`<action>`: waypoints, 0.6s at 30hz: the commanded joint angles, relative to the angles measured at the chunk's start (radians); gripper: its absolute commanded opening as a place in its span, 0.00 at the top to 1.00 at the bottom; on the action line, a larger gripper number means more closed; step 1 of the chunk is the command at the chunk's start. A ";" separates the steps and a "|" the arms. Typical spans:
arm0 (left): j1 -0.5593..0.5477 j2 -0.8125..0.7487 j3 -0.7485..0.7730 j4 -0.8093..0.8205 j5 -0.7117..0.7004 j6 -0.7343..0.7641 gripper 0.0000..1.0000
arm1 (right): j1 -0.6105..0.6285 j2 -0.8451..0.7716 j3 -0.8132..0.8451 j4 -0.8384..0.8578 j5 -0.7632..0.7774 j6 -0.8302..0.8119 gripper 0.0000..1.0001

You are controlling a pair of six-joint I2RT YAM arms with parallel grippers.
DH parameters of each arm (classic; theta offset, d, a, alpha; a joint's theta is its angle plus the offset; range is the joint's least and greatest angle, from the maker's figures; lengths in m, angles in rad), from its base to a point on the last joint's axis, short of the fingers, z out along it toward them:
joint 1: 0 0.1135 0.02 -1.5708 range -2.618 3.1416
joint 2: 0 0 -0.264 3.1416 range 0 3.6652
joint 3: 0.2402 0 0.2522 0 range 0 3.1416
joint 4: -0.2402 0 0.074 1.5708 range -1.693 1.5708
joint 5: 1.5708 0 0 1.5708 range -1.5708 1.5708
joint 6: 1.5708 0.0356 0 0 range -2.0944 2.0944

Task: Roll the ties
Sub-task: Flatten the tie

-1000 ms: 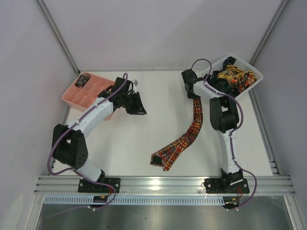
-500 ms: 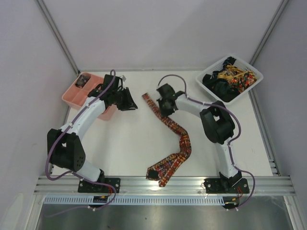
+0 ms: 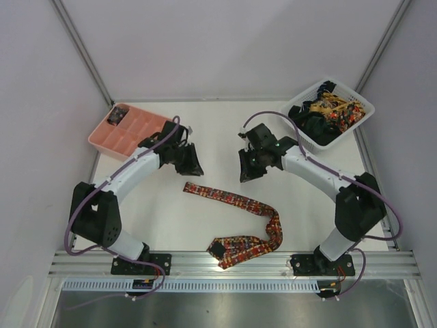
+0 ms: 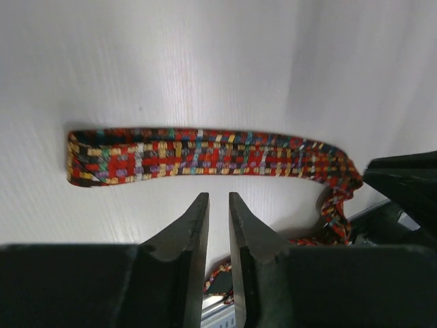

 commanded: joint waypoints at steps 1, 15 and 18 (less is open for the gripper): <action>-0.049 -0.055 -0.084 0.013 0.003 -0.050 0.77 | 0.035 -0.083 -0.087 -0.065 -0.071 0.054 0.82; -0.054 0.238 0.009 0.055 -0.013 -0.026 0.80 | -0.035 -0.253 -0.357 -0.127 0.010 0.136 0.92; -0.049 0.276 0.009 0.049 -0.022 -0.030 0.81 | -0.041 -0.246 -0.360 -0.136 0.005 0.147 0.92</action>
